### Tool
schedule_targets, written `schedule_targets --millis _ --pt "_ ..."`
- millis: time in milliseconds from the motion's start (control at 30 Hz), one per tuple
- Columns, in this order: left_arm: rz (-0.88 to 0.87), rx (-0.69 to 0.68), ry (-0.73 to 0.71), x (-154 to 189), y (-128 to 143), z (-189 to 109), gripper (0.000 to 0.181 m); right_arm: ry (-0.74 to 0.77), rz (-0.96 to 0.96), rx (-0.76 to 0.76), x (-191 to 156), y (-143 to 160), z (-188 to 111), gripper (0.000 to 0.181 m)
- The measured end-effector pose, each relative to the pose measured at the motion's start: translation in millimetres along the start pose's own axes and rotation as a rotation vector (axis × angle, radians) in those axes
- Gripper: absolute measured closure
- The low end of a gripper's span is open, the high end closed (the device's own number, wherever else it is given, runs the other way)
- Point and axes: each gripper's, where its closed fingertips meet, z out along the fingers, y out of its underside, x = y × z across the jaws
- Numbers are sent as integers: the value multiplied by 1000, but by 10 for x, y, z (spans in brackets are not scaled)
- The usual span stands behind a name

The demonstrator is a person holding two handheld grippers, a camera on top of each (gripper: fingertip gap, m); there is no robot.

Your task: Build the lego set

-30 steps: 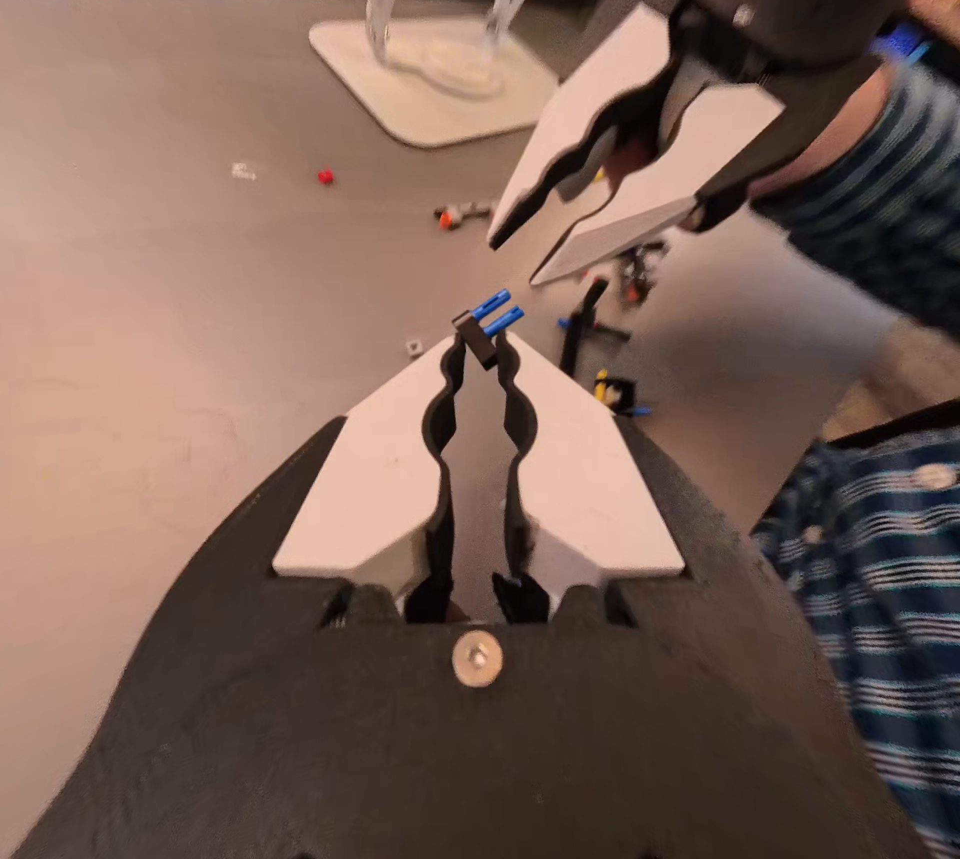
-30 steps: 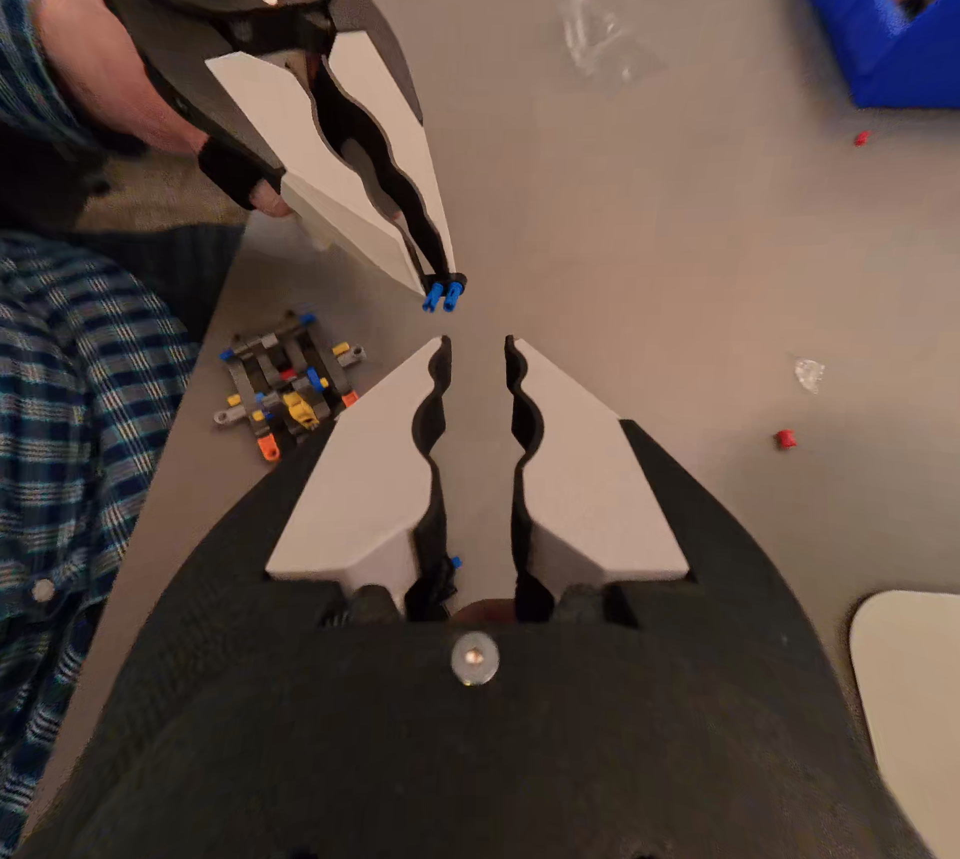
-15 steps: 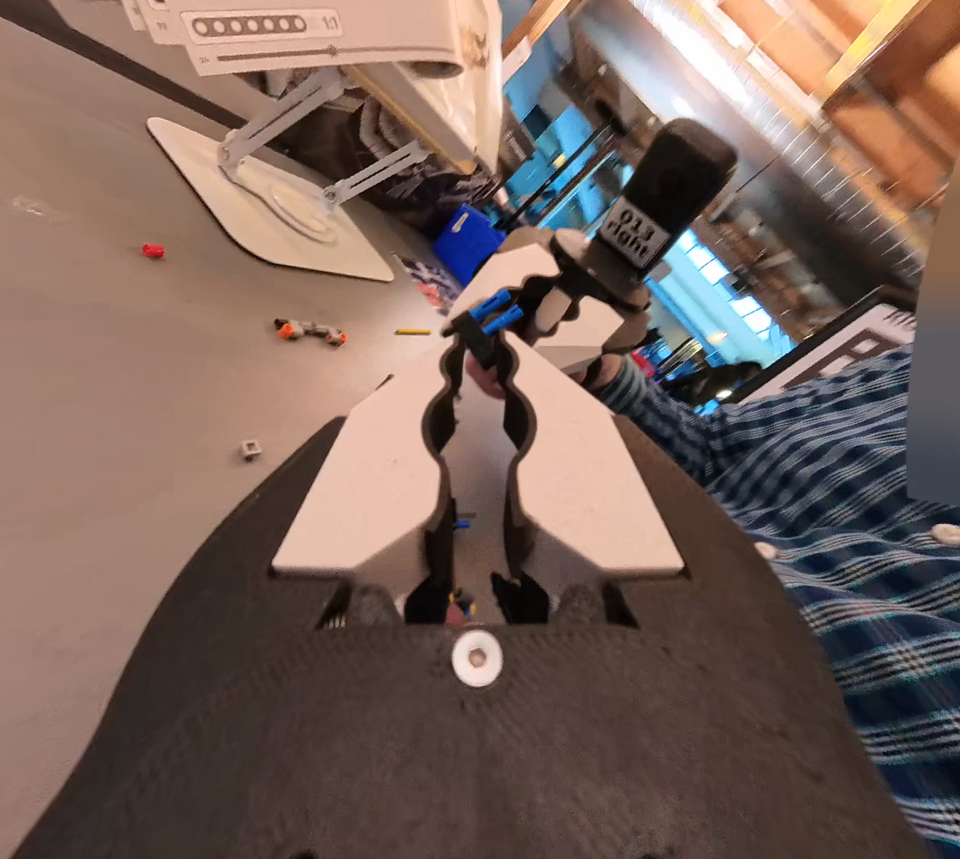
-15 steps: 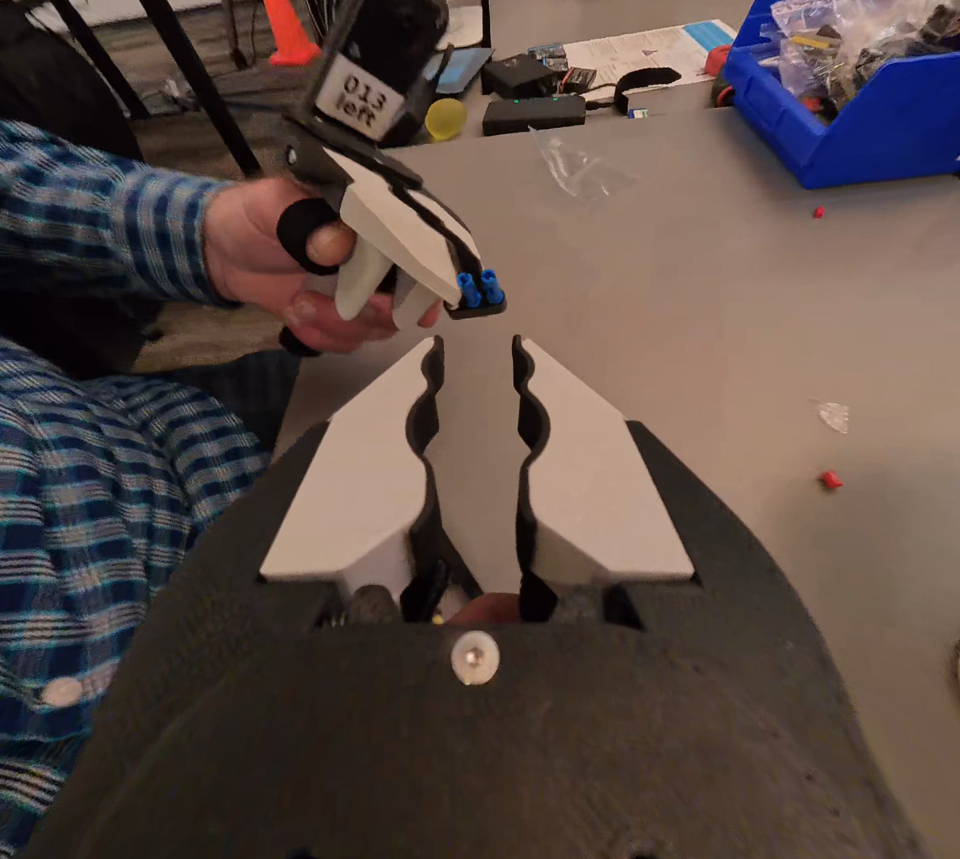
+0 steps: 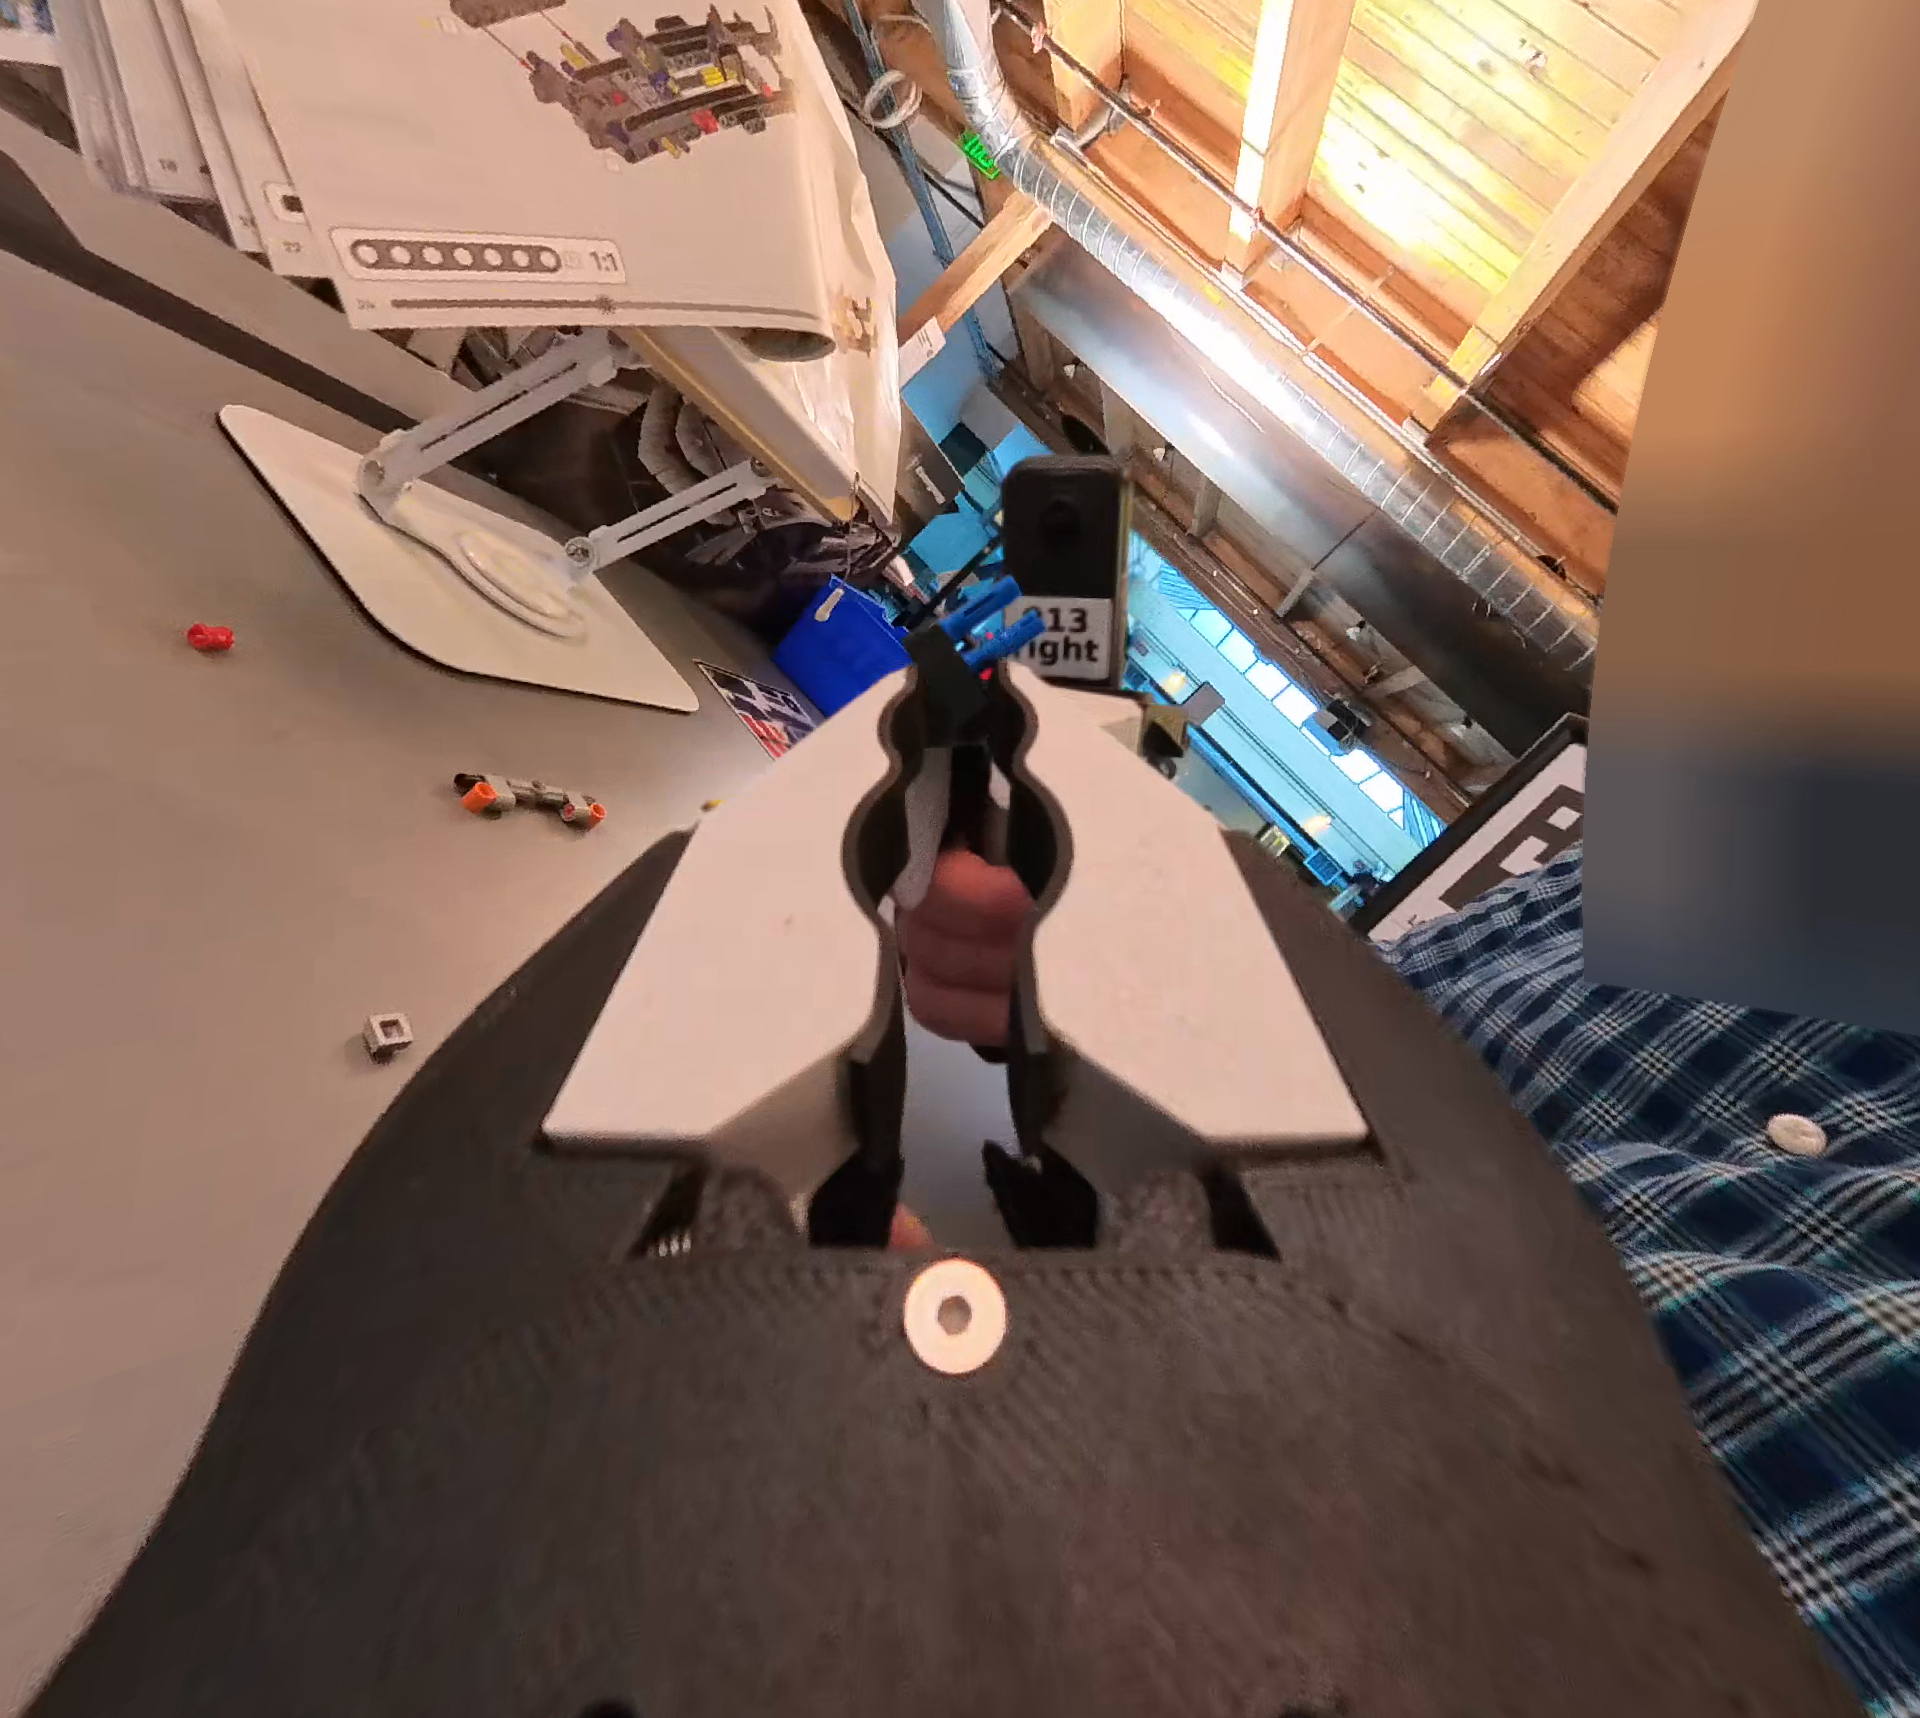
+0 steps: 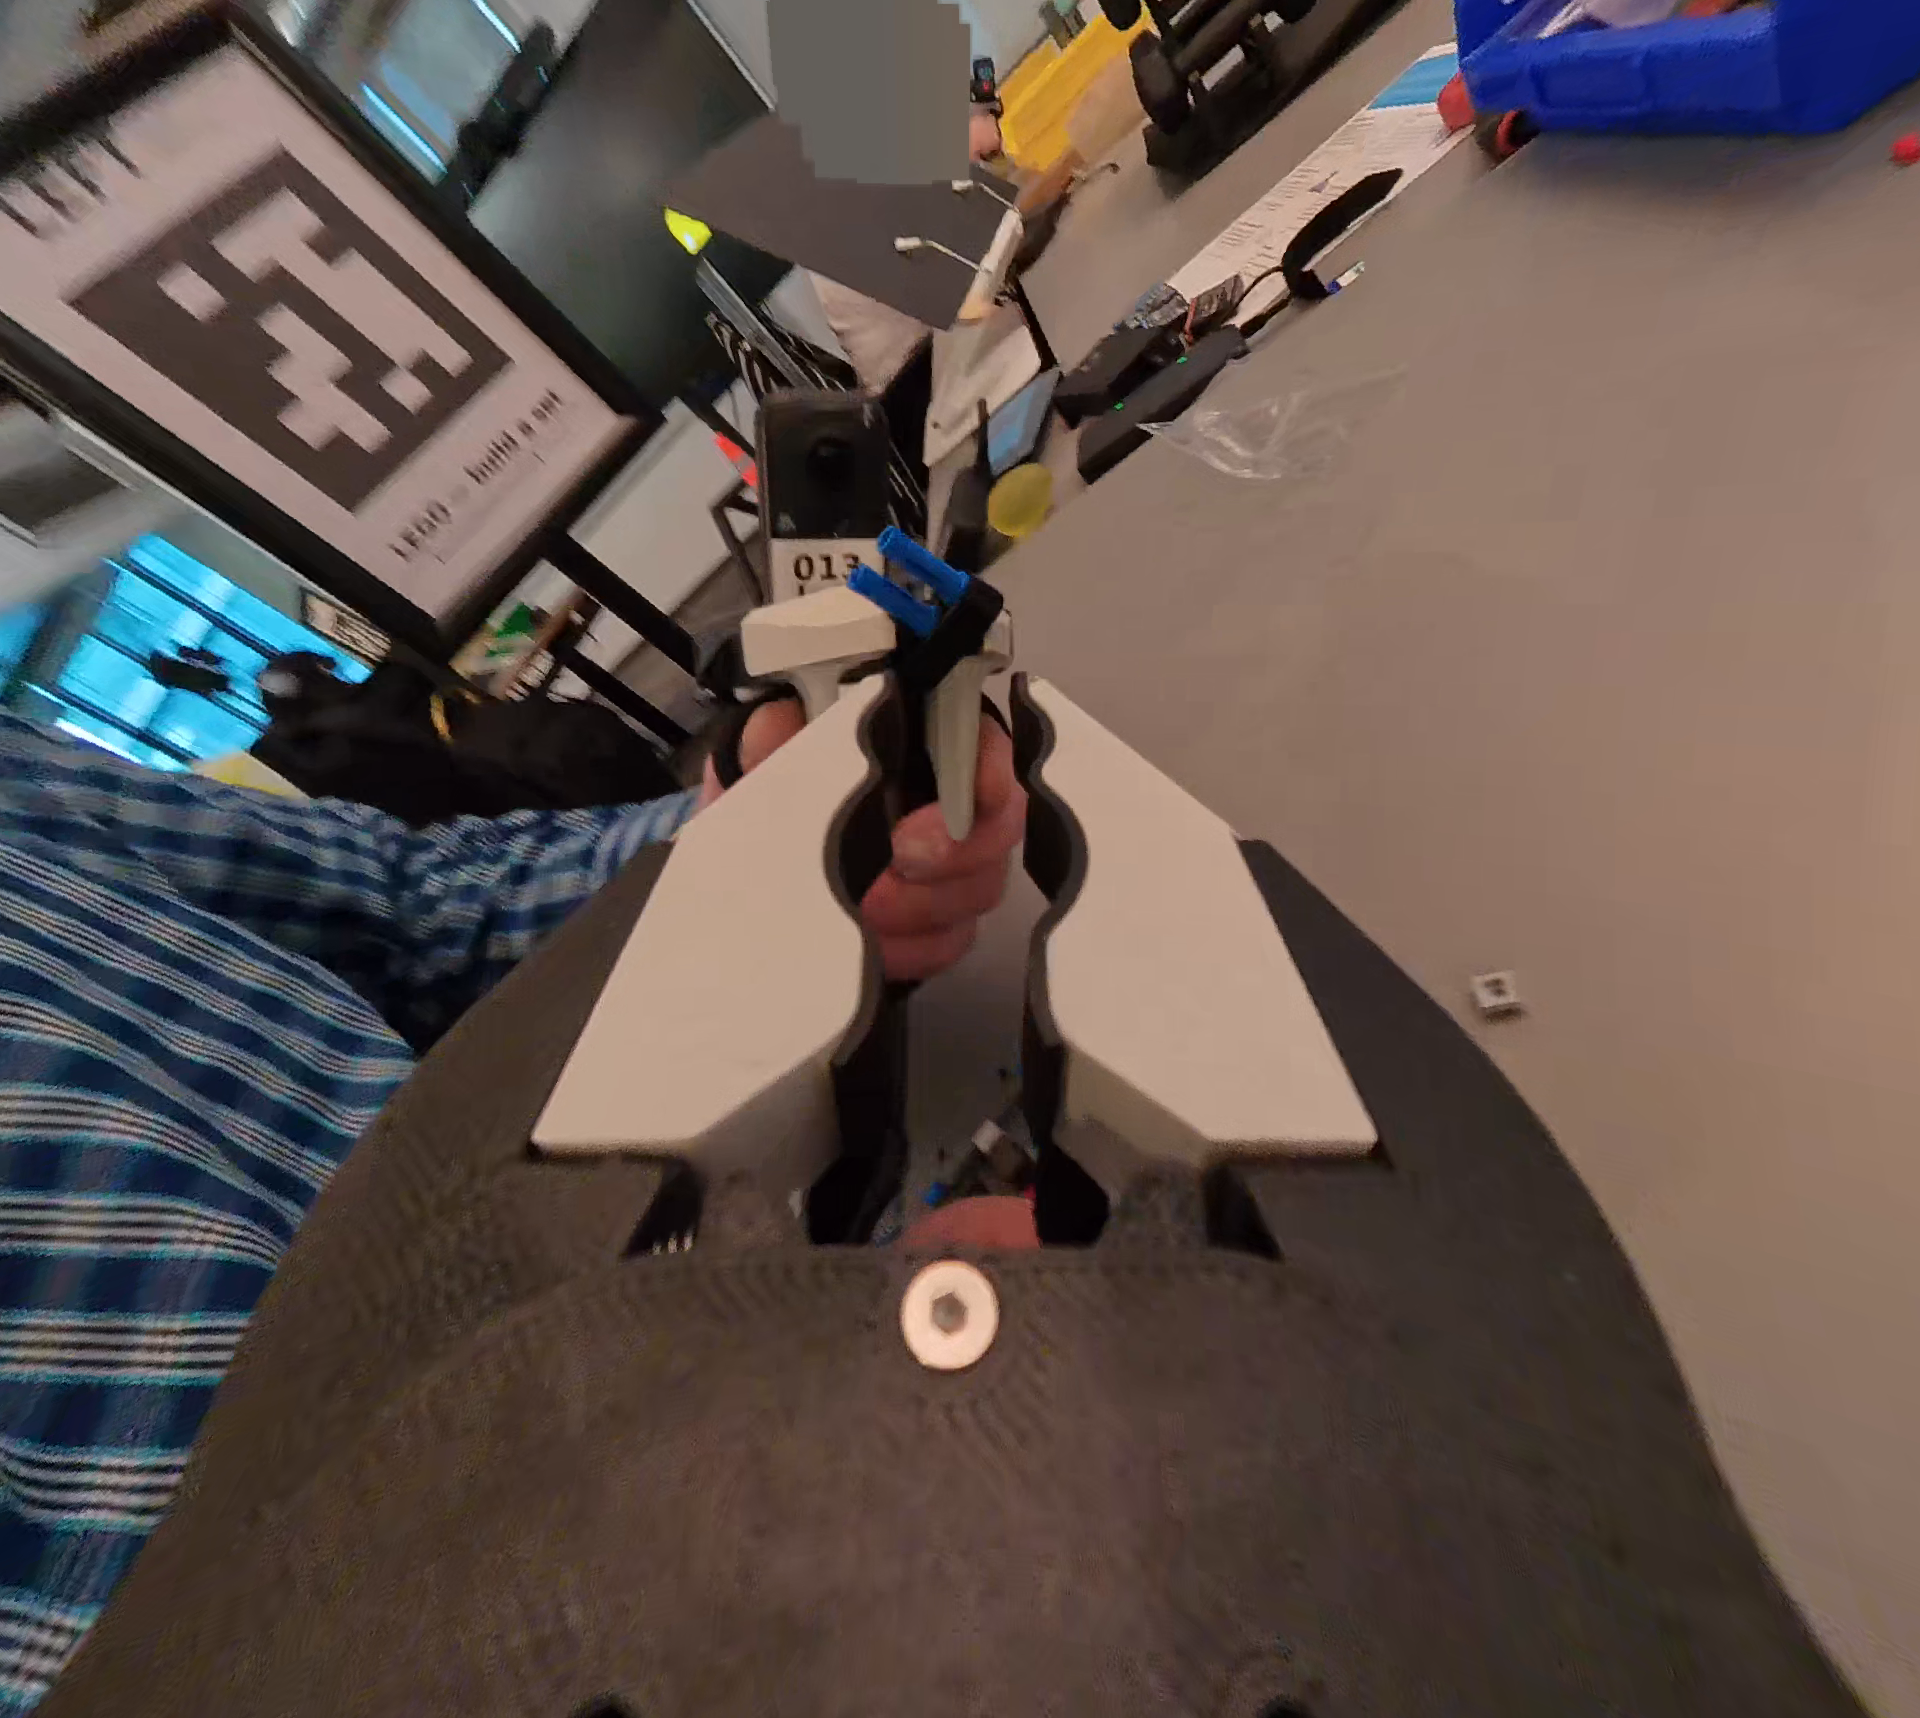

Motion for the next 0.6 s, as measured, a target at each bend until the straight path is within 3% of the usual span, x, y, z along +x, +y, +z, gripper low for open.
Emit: schedule_targets --millis 200,600 --pt "10 16 3 -4 11 10 171 -138 212 133 -69 -72 -49 169" --pt "-51 62 80 91 12 101 171 -211 250 224 -118 -114 -135 176"
